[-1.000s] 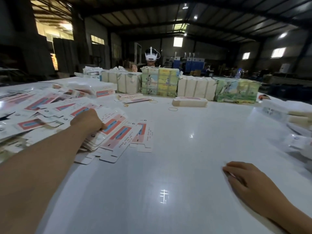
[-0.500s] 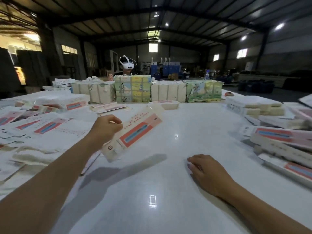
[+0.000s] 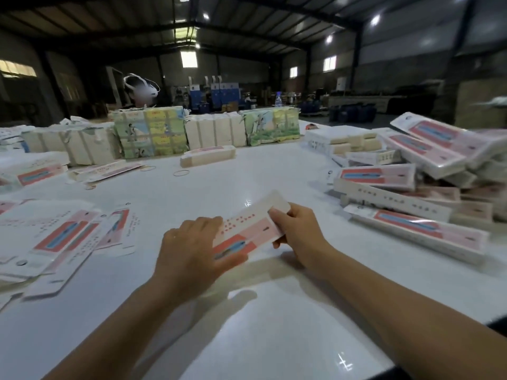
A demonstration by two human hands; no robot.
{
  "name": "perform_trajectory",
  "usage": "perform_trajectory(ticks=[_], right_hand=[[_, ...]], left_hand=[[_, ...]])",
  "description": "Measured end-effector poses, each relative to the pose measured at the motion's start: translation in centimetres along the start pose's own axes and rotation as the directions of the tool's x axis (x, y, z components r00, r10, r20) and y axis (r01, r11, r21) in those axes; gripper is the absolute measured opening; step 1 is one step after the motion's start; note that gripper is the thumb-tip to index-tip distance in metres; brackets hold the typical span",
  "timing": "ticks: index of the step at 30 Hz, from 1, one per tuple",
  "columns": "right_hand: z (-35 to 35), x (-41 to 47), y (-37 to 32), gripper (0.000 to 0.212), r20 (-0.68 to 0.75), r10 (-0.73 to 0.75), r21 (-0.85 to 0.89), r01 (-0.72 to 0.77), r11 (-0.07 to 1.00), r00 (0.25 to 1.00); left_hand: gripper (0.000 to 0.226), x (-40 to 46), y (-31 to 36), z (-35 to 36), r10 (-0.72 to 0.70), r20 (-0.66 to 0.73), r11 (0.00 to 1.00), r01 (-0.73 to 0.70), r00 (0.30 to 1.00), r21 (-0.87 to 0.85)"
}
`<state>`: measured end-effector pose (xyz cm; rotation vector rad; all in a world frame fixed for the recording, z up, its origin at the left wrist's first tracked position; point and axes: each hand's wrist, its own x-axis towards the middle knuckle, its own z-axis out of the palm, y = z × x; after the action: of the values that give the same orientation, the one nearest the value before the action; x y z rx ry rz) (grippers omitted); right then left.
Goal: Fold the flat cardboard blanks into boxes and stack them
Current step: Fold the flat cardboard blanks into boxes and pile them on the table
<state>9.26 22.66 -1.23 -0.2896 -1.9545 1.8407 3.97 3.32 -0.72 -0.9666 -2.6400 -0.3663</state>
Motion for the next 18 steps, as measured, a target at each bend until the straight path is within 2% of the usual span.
perform_trajectory(ticks=[1,3,5,6,8,11,14,15,16,18], right_hand=[[0.0,-0.2,0.0,0.021,0.014,-0.028,0.003,0.028,1.0,1.0],[0.0,-0.4,0.0,0.019,0.029,-0.084,0.039,0.083,0.996,0.996],[0.0,-0.4,-0.2,0.014,-0.026,-0.117,0.073,0.118,0.99,0.993],[0.0,-0.2,-0.2,0.022,-0.074,-0.147,0.035,0.15,0.988,0.986],[0.0,-0.1,0.0,0.042,-0.095,-0.255,-0.18,0.235,0.955,0.962],[-0.1,-0.2,0.3,0.046,-0.015,-0.318,-0.455,0.277,0.846,0.948],[-0.2,-0.4,0.5,0.048,0.053,-0.358,-0.715,0.286,0.638,0.932],[0.0,-0.5,0.5,0.049,0.082,-0.374,-0.773,0.296,0.562,0.924],[0.4,-0.6,0.5,0.049,0.099,-0.371,-0.791,0.299,0.534,0.923],[0.9,-0.8,0.7,0.048,0.104,-0.347,-0.723,0.311,0.617,0.932]], left_hand=[[0.096,0.1,1.1,0.2,0.005,0.024,0.998,-0.007,1.0,0.064],[0.1,0.9,2.4,0.8,-0.012,0.038,0.989,0.006,0.999,0.15],[0.094,2.0,2.8,0.8,-0.052,0.019,0.993,0.05,0.998,0.106],[0.091,2.5,2.8,0.7,-0.085,-0.002,0.994,0.085,0.996,0.065],[0.088,3.2,2.8,0.6,-0.144,-0.069,0.988,0.147,0.987,0.043],[0.09,3.0,2.8,1.3,-0.159,-0.197,0.972,0.188,0.967,0.138],[0.091,2.4,2.6,1.9,-0.178,-0.234,0.964,0.217,0.956,0.153],[0.092,2.4,2.6,1.9,-0.176,-0.244,0.963,0.218,0.954,0.156],[0.093,2.3,2.5,1.8,-0.16,-0.259,0.962,0.209,0.952,0.175],[0.096,2.2,2.6,1.7,-0.118,-0.285,0.957,0.186,0.951,0.223]])
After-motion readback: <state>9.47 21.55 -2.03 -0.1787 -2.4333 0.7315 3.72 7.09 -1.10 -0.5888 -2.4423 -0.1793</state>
